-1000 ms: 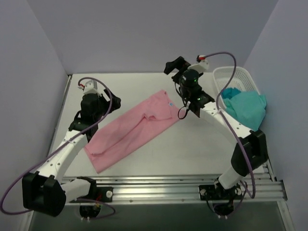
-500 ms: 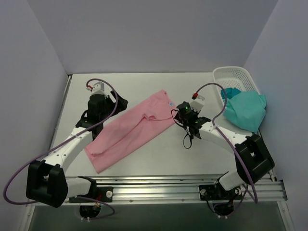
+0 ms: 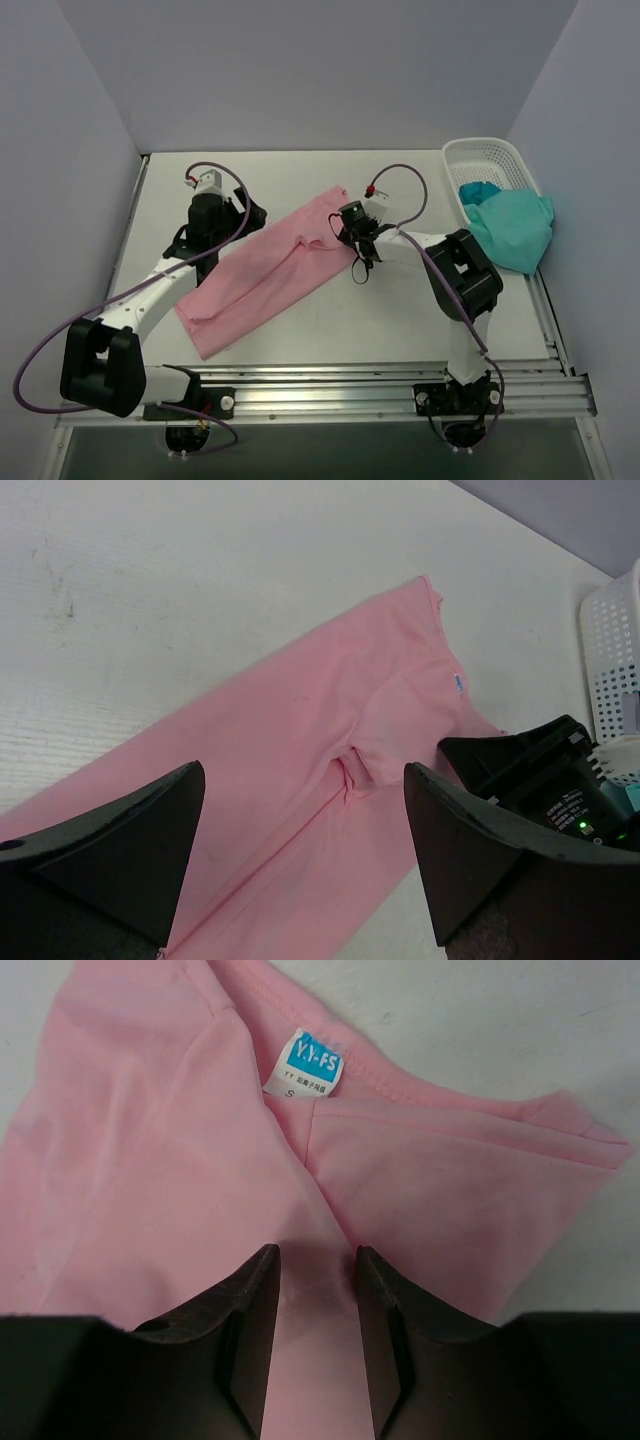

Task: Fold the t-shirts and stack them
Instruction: Fold the tshirt

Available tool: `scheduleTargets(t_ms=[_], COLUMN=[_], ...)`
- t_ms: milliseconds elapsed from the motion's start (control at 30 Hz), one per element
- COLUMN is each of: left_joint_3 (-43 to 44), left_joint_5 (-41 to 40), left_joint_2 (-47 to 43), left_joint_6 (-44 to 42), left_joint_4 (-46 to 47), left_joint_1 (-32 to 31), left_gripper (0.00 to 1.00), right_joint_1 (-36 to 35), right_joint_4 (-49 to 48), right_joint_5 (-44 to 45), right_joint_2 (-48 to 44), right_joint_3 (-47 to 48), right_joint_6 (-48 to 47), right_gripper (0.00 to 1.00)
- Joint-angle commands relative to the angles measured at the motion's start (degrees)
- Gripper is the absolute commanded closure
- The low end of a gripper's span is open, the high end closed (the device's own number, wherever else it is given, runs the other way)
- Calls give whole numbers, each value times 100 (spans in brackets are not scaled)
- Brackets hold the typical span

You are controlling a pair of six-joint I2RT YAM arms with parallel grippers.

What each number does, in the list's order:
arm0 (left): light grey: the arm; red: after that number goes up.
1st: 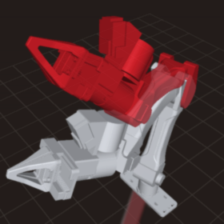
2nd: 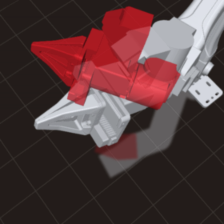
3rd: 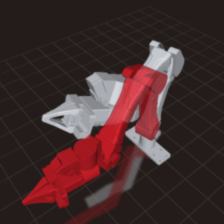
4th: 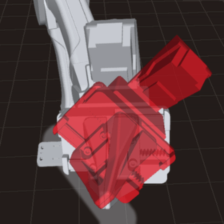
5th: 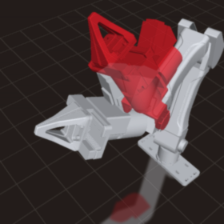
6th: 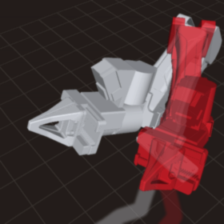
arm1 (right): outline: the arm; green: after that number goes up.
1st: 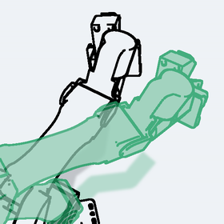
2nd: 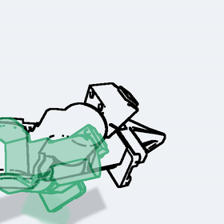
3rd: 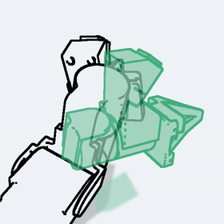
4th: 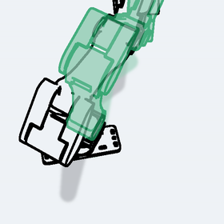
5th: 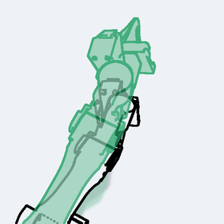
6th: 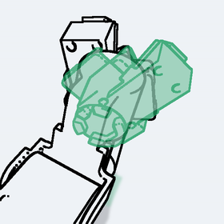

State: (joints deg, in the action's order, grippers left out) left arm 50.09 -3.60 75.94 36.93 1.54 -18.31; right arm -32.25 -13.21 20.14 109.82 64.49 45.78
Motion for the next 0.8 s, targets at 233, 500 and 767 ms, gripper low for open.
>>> scheduleTargets(t_ms=[233, 500, 767], left_joint_3=[414, 485, 494], left_joint_5=[245, 324, 219], left_joint_2=[307, 632, 615], left_joint_6=[-124, -186, -221], left_joint_4=[373, 443, 294], left_joint_1=[600, 907, 943], left_gripper=[11, 11, 11], right_joint_1=[395, 650, 922], right_joint_4=[-278, -314, 318], right_joint_5=[-757, -1521, -1926], right_joint_2=[1137, 2463, 3852], right_joint_3=[819, 2101, 5198], right_joint_6=[-192, -192, -113], right_gripper=[73, 83, 81])
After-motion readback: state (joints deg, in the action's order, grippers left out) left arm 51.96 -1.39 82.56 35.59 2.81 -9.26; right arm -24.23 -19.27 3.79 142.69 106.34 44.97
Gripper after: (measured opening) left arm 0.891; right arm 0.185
